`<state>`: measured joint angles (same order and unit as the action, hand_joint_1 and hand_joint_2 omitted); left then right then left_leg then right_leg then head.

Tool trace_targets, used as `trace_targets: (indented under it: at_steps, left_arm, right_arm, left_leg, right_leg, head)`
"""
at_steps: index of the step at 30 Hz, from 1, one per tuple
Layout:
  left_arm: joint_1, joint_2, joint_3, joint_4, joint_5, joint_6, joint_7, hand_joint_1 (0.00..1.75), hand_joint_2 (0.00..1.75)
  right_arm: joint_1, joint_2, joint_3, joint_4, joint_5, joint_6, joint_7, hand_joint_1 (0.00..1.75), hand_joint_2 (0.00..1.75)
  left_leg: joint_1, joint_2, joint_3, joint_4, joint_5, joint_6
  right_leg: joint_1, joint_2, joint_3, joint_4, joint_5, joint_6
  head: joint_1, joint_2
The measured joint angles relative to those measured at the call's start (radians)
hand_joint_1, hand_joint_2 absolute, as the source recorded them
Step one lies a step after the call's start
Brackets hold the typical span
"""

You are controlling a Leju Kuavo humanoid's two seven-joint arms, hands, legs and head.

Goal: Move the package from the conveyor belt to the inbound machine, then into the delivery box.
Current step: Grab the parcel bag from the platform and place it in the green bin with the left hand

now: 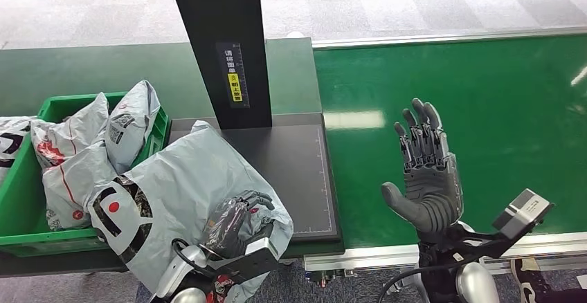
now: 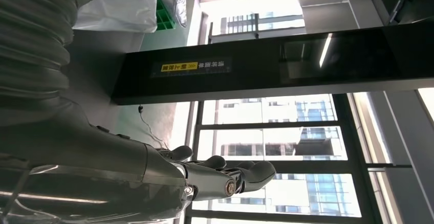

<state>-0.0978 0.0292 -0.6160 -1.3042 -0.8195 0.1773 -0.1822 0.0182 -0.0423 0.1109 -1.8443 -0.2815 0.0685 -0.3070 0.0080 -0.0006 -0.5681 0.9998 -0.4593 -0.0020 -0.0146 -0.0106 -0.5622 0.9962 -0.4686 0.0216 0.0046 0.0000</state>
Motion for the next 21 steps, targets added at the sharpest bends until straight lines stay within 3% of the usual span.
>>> trace_targets:
  at_steps: [12,21]
  left_arm:
    - [-0.010,0.007,-0.052,0.013,-0.052,-0.106,-0.005,1.75,1.75]
    - [-0.018,0.007,-0.066,0.027,-0.031,-0.089,-0.029,1.75,1.75]
  right_arm:
    - [0.001,-0.002,-0.025,-0.023,-0.012,0.027,-0.012,0.00,1.75]
    - [0.001,0.001,-0.035,-0.033,-0.009,0.052,-0.001,0.00,1.75]
  left_leg:
    - [0.000,0.000,0.000,0.000,0.000,0.000]
    - [0.000,0.000,0.000,0.000,0.000,0.000]
  right_leg:
    - [0.000,0.000,0.000,0.000,0.000,0.000]
    - [0.000,0.000,0.000,0.000,0.000,0.000]
  head:
    - [0.000,0.000]
    - [0.000,0.000]
